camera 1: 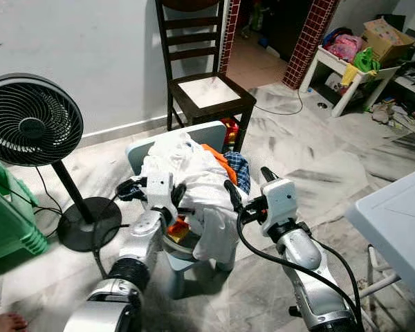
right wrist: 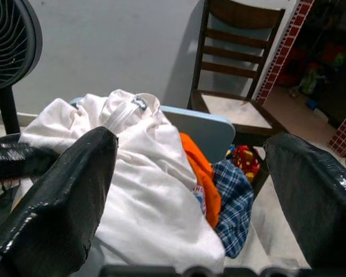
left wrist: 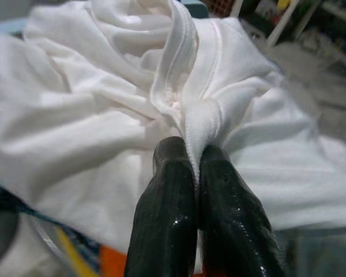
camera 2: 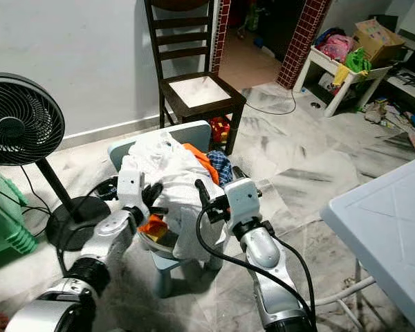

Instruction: Hang hanger

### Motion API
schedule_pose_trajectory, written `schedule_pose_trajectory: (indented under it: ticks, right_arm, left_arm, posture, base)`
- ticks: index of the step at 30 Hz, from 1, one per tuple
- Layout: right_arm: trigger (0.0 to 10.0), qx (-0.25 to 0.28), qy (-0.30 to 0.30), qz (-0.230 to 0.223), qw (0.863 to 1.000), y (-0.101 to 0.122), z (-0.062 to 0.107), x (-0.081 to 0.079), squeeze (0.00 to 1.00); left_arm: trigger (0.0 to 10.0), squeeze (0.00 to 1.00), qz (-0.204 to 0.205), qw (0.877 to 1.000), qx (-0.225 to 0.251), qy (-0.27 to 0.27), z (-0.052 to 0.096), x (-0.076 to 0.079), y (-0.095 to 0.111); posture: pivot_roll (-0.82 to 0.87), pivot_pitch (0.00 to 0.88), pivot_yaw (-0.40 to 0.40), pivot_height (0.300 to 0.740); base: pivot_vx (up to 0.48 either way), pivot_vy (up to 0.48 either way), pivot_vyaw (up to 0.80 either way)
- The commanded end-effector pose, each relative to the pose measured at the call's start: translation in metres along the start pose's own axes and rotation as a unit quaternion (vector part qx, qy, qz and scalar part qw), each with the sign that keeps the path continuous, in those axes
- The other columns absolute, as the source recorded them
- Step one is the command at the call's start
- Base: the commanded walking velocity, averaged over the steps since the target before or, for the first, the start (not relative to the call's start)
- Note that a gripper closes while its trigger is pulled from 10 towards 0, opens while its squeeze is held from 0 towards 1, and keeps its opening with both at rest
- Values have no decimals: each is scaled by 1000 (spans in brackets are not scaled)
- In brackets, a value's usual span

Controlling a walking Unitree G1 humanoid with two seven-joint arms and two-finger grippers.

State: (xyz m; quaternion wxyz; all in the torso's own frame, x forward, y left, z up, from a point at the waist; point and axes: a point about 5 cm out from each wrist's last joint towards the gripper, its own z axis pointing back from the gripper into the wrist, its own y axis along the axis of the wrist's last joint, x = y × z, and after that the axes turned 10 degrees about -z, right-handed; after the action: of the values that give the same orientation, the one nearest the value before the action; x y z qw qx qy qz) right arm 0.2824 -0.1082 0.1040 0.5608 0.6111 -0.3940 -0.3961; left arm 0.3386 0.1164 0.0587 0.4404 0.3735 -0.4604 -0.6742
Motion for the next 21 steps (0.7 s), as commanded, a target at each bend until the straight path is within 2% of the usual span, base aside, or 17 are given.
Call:
schedule_pose_trajectory:
  ticks: [1, 2, 4, 6, 10, 12, 13, 14, 16, 18, 19, 21]
  right_arm:
    - [10000, 7, -6, 2, 1000, 2, -1, 3, 0]
    - [10000, 6, -7, 1, 1000, 2, -1, 3, 0]
    - [10000, 6, -7, 1, 1000, 1, 0, 3, 0]
    - [10000, 5, -6, 0, 1000, 0, -1, 2, 0]
    - [10000, 6, -6, 1, 1000, 1, -2, 2, 0]
    - [10000, 7, -7, 1, 1000, 1, -2, 2, 0]
    - [10000, 7, -9, 2, 1000, 1, -1, 3, 0]
    - [10000, 7, -9, 2, 1000, 1, -1, 3, 0]
    - [10000, 8, -12, 2, 1000, 1, 0, 4, 0]
    - [10000, 8, -12, 3, 1000, 1, 1, 4, 0]
    - [10000, 8, -13, 3, 1000, 1, 1, 4, 0]
    - [10000, 8, -13, 3, 1000, 2, 1, 4, 0]
  left_arm:
    - [0, 0, -36, 999, -5, -27, 1, 0, 3]
    - [0, 0, -65, 997, -10, -47, 3, -6, 5]
    - [0, 0, -89, 994, -15, -63, 4, -8, 6]
    - [0, 0, -152, 983, -25, -95, 3, -10, 7]
    - [0, 0, -214, 972, -31, -97, 0, -10, 11]
    - [0, 0, -232, 968, -29, -92, -1, -10, 14]
    - [0, 0, -256, 963, -19, -85, -3, -8, 19]
    - [0, 0, -262, 961, -17, -83, -4, -8, 20]
    - [0, 0, -325, 944, 17, -54, -8, -5, 33]
    - [0, 0, -335, 941, 26, -45, -10, -4, 38]
    - [0, 0, -375, 925, 39, -45, -11, 1, 43]
    - [0, 0, -391, 918, 46, -46, -13, 5, 47]
  posture:
    - [-17, 67, -88, 740]
    - [-17, 67, -88, 740]
    - [-17, 67, -88, 740]
    - [-13, 69, -88, 740]
    - [-22, 66, -86, 740]
    - [-22, 66, -86, 740]
    - [-27, 64, -86, 740]
    - [-27, 64, -86, 740]
    - [-38, 61, -86, 740]
    - [-38, 61, -86, 740]
    - [-41, 60, -86, 740]
    - [-42, 61, -86, 740]
  base:
    - [0, 0, 0]
    - [0, 0, 0]
    - [0, 0, 0]
    - [0, 0, 0]
    - [0, 0, 0]
    - [0, 0, 0]
    - [0, 0, 0]
    - [0, 0, 0]
    - [0, 0, 0]
    - [0, 0, 0]
    - [0, 0, 0]
    - [0, 0, 0]
